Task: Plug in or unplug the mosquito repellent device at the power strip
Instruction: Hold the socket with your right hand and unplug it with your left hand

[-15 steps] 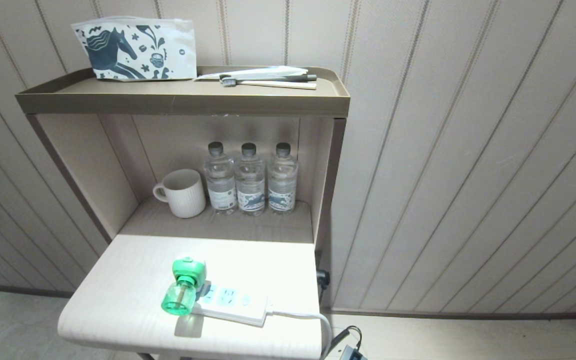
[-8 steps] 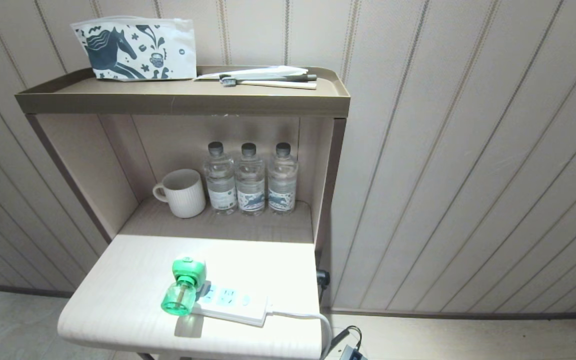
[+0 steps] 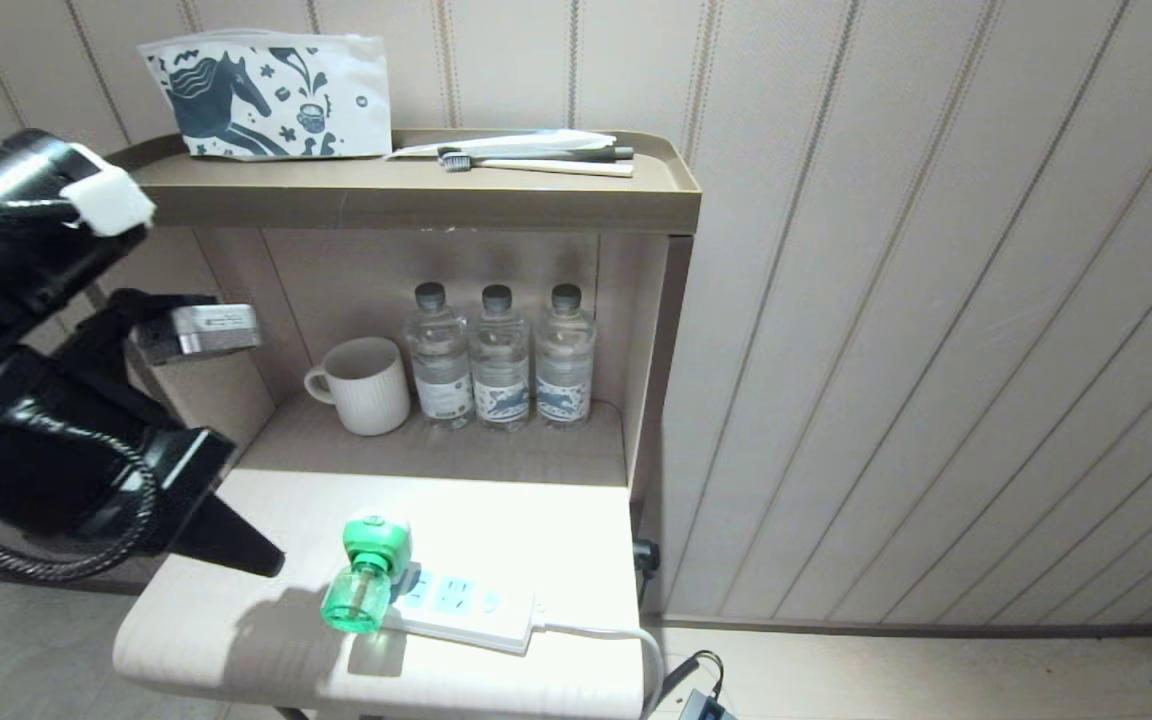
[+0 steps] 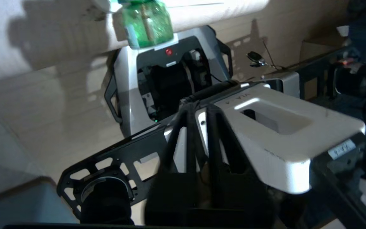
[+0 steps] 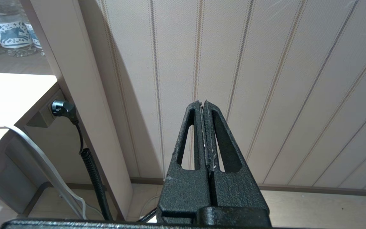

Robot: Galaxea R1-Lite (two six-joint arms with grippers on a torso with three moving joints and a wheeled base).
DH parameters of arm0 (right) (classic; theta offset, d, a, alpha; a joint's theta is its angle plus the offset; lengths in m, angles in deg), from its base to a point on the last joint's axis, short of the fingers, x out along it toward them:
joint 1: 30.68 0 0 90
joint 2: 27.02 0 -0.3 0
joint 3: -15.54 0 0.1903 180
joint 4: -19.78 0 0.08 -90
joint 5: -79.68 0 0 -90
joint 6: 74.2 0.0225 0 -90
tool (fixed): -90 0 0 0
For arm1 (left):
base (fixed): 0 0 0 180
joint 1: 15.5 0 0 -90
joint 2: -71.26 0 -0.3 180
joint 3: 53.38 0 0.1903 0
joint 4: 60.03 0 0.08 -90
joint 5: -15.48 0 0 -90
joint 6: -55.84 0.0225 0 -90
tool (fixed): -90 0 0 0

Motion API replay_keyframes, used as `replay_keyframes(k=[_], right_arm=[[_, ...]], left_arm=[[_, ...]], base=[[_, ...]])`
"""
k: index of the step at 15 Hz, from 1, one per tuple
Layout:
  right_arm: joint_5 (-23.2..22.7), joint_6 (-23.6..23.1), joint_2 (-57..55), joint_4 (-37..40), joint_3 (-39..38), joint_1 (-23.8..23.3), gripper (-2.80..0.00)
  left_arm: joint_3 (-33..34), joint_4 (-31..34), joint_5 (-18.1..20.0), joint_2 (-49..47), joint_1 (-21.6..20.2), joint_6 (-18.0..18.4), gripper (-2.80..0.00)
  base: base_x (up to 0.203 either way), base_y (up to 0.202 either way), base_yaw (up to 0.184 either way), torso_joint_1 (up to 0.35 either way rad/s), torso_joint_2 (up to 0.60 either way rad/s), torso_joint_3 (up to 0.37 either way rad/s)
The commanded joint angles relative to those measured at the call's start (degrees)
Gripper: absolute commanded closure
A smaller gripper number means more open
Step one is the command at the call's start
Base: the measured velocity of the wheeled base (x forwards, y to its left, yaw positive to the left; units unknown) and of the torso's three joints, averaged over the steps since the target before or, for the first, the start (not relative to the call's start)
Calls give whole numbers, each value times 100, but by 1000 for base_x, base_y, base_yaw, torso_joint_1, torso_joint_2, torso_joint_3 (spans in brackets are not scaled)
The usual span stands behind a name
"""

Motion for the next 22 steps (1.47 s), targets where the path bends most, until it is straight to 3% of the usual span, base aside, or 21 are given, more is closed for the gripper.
replay_keyframes(k=[1,4,11,14,17,22], right_arm=[[1,2,0,-8,0,0,0],[1,2,0,-8,0,0,0],[1,2,0,-8,0,0,0],[1,2,0,-8,0,0,0],[1,2,0,-8,0,0,0],[1,2,0,-8,0,-8,0]], left_arm=[[-231,26,-347,-748,49,-97,-280],[-565,-120,-791,-1244,65,-504,-280],[-1155,-324,-1198,-2598,149,-546,-280],[-1102,-300,-1411,-2650,377,-596,-280],[-1075,-268,-1542,-2662,560,-950,-280],[-985,-283,-1623,-2819,577,-985,-280]], base=[[0,0,0,0,0,0],[0,0,0,0,0,0],[0,0,0,0,0,0],[0,0,0,0,0,0],[0,0,0,0,0,0],[0,0,0,0,0,0]])
